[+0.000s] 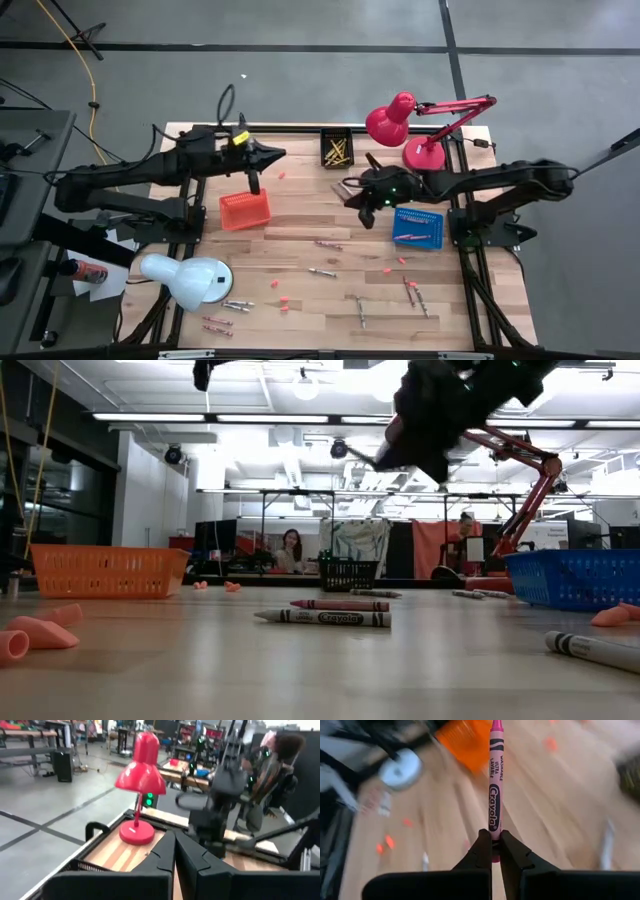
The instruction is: Sort crayons
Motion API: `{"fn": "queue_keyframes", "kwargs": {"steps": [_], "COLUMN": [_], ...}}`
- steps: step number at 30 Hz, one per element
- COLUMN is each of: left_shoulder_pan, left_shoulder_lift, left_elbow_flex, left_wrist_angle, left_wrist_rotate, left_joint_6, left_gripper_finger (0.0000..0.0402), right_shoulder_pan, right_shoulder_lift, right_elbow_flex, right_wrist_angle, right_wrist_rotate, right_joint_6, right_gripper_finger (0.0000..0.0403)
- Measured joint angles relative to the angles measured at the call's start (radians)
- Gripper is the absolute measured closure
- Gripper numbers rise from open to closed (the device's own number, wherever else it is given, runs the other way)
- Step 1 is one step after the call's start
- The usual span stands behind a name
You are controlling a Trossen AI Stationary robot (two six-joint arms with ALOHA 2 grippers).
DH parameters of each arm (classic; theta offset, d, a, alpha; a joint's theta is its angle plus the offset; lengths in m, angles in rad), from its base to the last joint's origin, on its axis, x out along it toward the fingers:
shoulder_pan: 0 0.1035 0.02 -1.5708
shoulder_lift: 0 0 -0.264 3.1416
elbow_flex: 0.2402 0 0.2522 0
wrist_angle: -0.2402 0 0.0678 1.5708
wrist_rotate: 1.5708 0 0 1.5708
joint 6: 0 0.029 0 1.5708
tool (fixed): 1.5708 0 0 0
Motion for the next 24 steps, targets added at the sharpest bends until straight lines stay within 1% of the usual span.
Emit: {"fn": "queue_keyframes", "kwargs": {"steps": [3,6,9,13,15,17,22,24], "left_shoulder_pan": [-0.01,-0.027,-0.047,-0.067,-0.071,-0.072,-0.07,-0.069], "left_shoulder_lift": [0.047,0.108,0.166,0.197,0.197,0.186,0.108,0.061], "left_elbow_flex": [0.0,0.0,-0.001,-0.001,-0.001,-0.024,-0.141,-0.189], "left_wrist_angle": [0.018,0.069,0.14,0.186,0.181,0.214,0.325,0.351], "left_wrist_rotate": [0.002,0.012,0.053,0.058,0.058,0.058,0.041,0.021], "left_joint_6": [0.005,0.004,0.004,0.0,0.002,-0.002,-0.057,-0.086], "left_gripper_finger": [0.0402,0.0402,0.0402,0.0401,0.0401,0.0402,0.0401,0.0402], "right_shoulder_pan": [0.009,0.009,0.004,-0.001,-0.002,-0.002,-0.002,-0.002], "right_shoulder_lift": [0.024,0.029,0.03,0.03,0.03,0.03,0.023,0.009], "right_elbow_flex": [0.065,0.137,0.179,0.189,0.188,0.188,0.187,0.187], "right_wrist_angle": [0.066,0.071,0.067,0.073,0.068,0.068,0.058,0.014], "right_wrist_rotate": [-0.002,-0.004,-0.003,-0.003,-0.003,-0.003,-0.003,-0.009], "right_joint_6": [-0.091,-0.171,-0.203,-0.203,-0.203,-0.204,-0.207,-0.207], "right_gripper_finger": [0.0402,0.0402,0.0402,0.0402,0.0402,0.0402,0.0402,0.0402]}}
